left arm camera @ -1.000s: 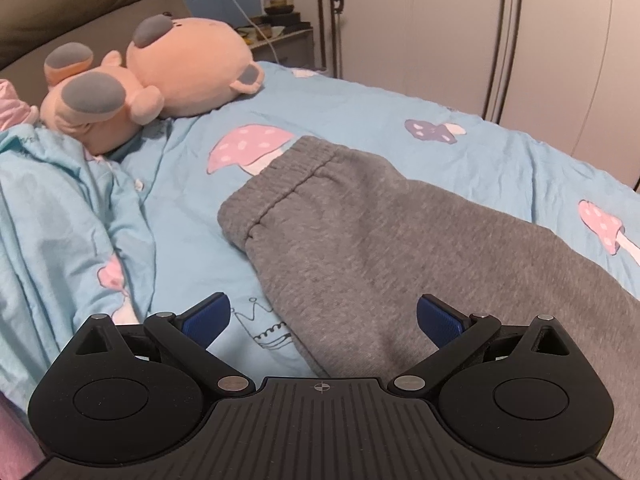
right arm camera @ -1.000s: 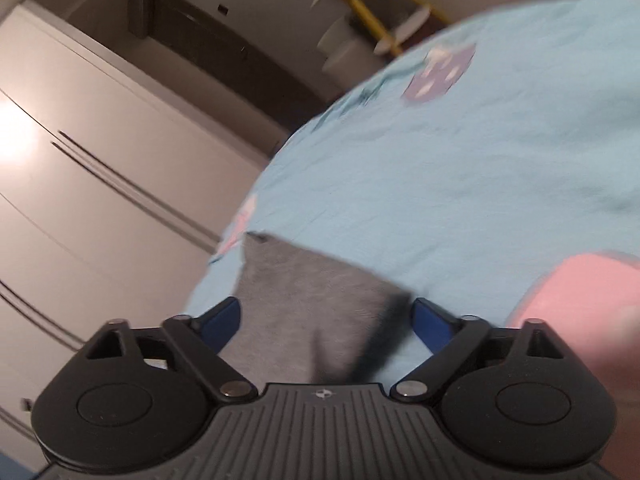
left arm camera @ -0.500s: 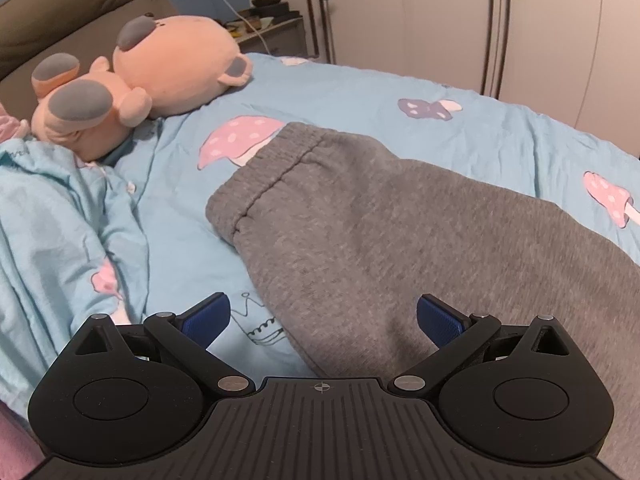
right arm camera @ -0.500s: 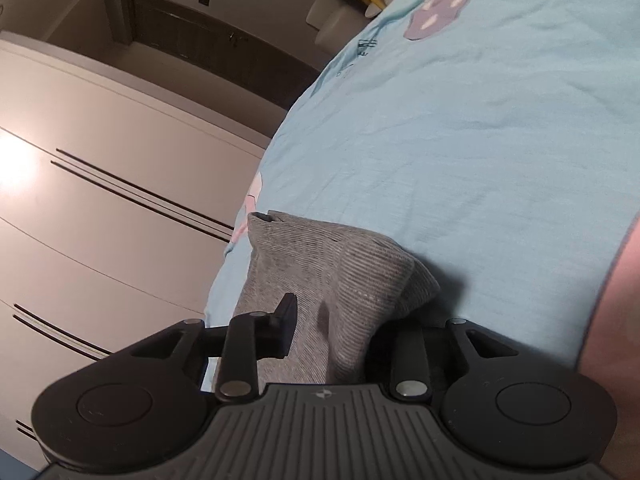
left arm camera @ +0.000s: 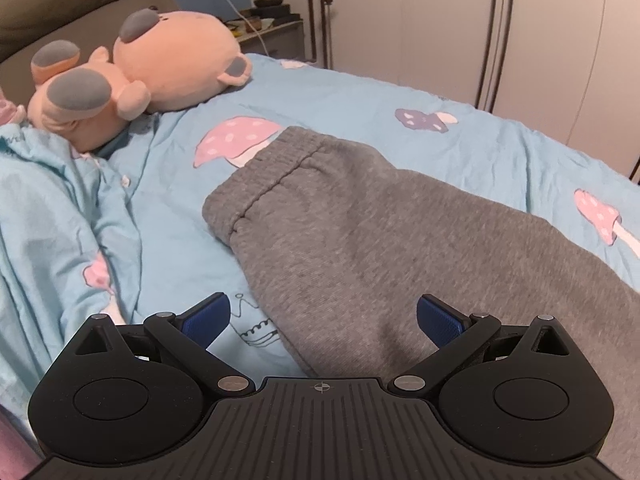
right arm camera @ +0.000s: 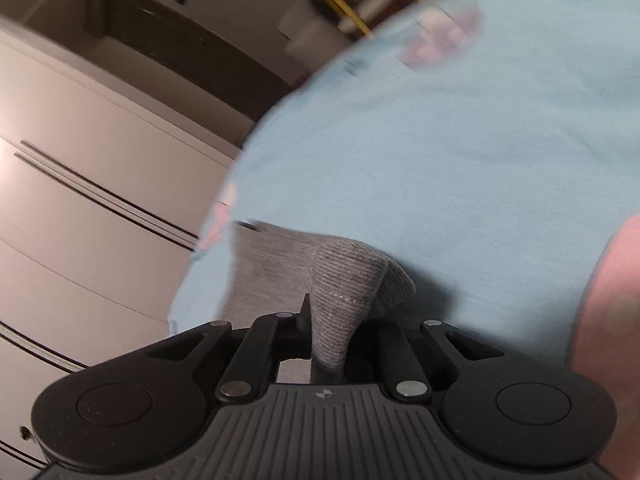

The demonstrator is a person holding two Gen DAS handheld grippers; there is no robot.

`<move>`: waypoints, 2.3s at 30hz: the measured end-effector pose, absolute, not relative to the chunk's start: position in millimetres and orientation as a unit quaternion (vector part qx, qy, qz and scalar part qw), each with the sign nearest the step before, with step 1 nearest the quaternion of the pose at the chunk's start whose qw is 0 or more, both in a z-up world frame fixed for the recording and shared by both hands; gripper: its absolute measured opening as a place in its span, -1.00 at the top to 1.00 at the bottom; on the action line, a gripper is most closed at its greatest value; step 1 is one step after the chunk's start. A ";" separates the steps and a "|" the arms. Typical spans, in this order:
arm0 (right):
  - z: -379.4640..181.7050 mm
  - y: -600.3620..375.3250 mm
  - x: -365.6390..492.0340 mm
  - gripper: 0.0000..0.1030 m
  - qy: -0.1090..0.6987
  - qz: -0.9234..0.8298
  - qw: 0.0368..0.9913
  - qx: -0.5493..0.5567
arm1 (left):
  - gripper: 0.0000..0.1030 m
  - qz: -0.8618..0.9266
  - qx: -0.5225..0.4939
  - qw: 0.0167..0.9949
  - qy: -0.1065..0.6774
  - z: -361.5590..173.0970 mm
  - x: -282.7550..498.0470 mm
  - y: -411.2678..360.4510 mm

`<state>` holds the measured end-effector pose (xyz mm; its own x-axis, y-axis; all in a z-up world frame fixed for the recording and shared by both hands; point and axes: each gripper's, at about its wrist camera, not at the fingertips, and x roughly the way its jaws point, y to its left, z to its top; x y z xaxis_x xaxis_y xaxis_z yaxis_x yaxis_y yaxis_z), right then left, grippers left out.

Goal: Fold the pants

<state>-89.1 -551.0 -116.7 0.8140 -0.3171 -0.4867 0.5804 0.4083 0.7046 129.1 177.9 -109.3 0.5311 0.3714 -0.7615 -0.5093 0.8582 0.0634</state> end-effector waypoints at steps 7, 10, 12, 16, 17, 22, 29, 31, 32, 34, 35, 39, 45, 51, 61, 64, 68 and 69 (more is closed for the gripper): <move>-16.5 -358.4 2.4 0.81 0.199 -0.065 0.961 0.183 | -1.00 0.249 -0.117 0.876 0.396 -105.4 121.7 188.4; -49.8 -265.5 40.5 0.81 0.308 0.054 0.944 0.105 | -1.00 0.245 -0.130 0.874 0.398 -107.3 120.1 193.9; -94.3 -220.5 64.8 0.81 0.418 0.104 0.899 0.083 | -1.00 0.242 -0.137 0.874 0.398 -108.4 118.4 196.7; -120.7 -184.7 69.7 0.73 0.454 0.079 0.887 0.005 | -1.00 0.231 -0.148 0.878 0.392 -109.3 116.4 200.1; -120.1 -182.7 67.0 0.73 0.453 0.078 0.888 -0.001 | -1.00 0.230 -0.151 0.877 0.394 -110.5 117.2 200.8; -112.6 -185.7 64.7 0.78 0.435 0.062 0.898 0.022 | -1.00 0.225 -0.140 0.872 0.412 -118.4 125.6 197.2; -95.1 -147.9 41.4 0.72 0.364 0.094 0.927 0.009 | -1.00 0.218 -0.147 0.869 0.419 -123.1 128.7 199.8; -114.4 -143.3 51.3 0.08 0.423 0.112 0.899 -0.013 | -1.00 0.218 -0.146 0.868 0.422 -124.3 129.2 200.7; -121.3 -142.8 52.7 -0.08 0.448 0.116 0.887 -0.016 | -1.00 0.216 -0.147 0.868 0.422 -124.4 128.6 201.1; -109.5 -145.9 44.5 -0.27 0.429 0.125 0.894 -0.016 | -1.00 0.210 -0.149 0.870 0.420 -123.3 127.1 201.6; -98.2 -151.5 39.6 -0.36 0.417 0.133 0.899 0.001 | -1.00 0.208 -0.150 0.872 0.418 -122.7 126.4 201.4; -60.4 -212.6 21.4 -0.96 0.337 0.111 0.921 0.159 | -1.00 0.185 -0.126 0.882 0.415 -114.5 123.9 186.7; -75.0 -311.8 9.0 -0.97 0.312 -0.007 0.870 0.382 | -1.00 -0.034 -0.098 0.881 0.462 -107.9 121.8 80.0; -90.3 -329.9 -4.0 -0.97 0.318 -0.050 0.872 0.369 | -1.00 -0.078 0.016 0.884 0.461 -119.7 126.6 -12.1; -116.4 -344.7 3.3 -0.97 0.323 -0.049 0.856 0.401 | -0.94 -0.051 0.004 0.865 0.499 -151.6 138.2 -11.9; -116.1 -346.7 -1.4 -0.97 0.322 -0.048 0.852 0.411 | -0.51 -0.077 0.014 0.869 0.489 -148.2 134.9 -15.0; -117.5 -350.6 -3.5 -0.97 0.315 -0.047 0.846 0.428 | 0.02 -0.098 0.004 0.868 0.487 -140.1 127.5 -17.1; -117.7 -350.8 -3.9 -0.97 0.314 -0.048 0.845 0.430 | 0.20 -0.104 -0.002 0.866 0.489 -139.1 127.5 -16.9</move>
<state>-3.9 -350.8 -117.7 0.7977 0.1892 -0.5725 0.3520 0.6248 0.6969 127.5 -16.9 -139.1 0.5011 -0.1818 -0.8461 0.1774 0.9785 -0.1052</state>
